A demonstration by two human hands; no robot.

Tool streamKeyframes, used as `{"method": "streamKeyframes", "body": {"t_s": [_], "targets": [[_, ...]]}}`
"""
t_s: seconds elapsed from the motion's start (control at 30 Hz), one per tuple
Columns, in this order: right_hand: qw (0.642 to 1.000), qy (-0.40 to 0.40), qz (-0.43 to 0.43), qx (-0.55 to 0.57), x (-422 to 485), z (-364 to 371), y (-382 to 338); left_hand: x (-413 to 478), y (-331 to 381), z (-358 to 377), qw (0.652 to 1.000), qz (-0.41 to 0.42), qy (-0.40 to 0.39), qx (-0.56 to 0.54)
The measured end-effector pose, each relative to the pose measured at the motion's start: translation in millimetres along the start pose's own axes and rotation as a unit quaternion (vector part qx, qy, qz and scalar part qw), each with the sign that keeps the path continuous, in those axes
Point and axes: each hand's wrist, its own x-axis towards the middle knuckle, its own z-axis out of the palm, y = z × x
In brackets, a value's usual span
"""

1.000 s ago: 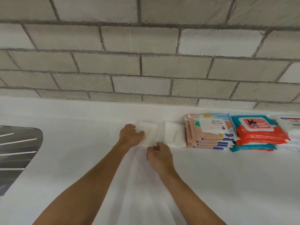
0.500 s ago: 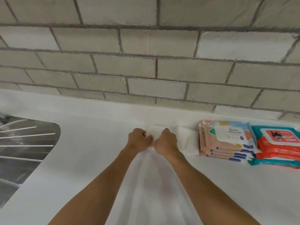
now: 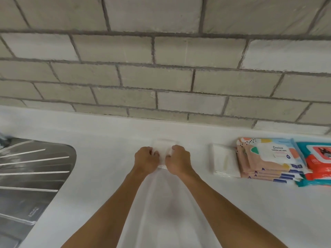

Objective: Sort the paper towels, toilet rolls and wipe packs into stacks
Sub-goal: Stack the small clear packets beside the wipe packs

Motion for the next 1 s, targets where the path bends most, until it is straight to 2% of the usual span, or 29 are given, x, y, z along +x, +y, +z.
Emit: {"method": "streamKeyframes", "body": {"t_s": [0.43,0.83,1.0], "targets": [[0.999,-0.025,-0.042,-0.015,27,71,-52,37,-64,-60,0.996,0.026,0.077,0.049],[0.993,-0.082,-0.074,0.031,36,107,-82,57,-100,-104,0.995,-0.001,0.086,0.051],[0.994,-0.078,-0.079,0.025,36,119,-85,60,-107,-112,0.995,0.003,0.091,0.051]]}}
